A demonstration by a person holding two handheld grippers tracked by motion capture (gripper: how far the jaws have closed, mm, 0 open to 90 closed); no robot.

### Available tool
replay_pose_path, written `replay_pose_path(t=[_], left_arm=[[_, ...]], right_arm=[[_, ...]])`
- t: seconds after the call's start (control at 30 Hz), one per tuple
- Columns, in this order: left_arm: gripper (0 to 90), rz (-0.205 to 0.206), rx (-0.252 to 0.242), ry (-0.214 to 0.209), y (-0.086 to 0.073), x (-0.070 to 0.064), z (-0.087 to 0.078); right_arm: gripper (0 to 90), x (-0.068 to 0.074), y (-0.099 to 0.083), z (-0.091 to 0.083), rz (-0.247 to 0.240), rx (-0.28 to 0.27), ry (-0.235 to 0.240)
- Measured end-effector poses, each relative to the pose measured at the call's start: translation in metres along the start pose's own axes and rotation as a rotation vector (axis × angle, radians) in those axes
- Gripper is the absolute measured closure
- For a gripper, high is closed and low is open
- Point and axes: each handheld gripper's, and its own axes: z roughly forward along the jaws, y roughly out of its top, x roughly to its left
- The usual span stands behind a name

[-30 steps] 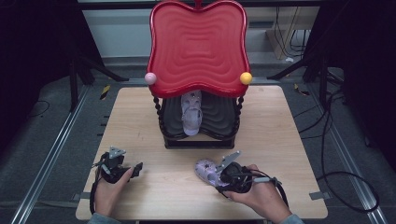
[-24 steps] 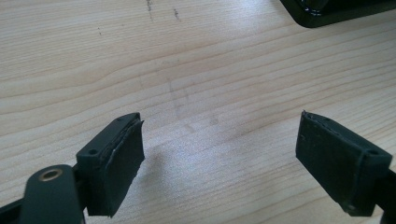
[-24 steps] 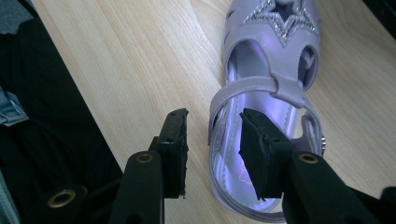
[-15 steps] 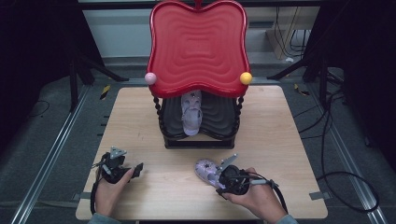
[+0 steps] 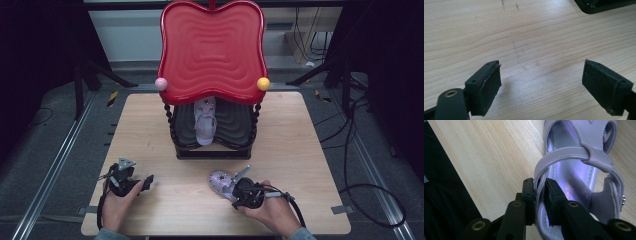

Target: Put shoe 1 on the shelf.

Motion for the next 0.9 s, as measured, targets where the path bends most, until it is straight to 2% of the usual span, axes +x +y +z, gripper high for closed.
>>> replay_pose_path(t=[0.2,0.47,0.73,0.9], left_arm=[[14.6,0.000,0.000,-0.001,0.000,0.000,0.000],[14.6,0.000,0.000,0.000,0.000,0.000,0.000],[14.6,-0.003,-0.001,0.000,0.000,0.000,-0.001],[14.6,-0.002,-0.003,0.002,0.000,0.000,-0.001]], right_arm=[[85.2,-0.001,0.001,-0.002,0.004,-0.001,0.004],[86.3,-0.006,0.000,-0.003,0.030,-0.008,0.031],[86.9,-0.011,-0.001,-0.011,0.064,-0.062,0.053],[87.0,-0.017,-0.001,-0.019,0.102,-0.110,0.088]])
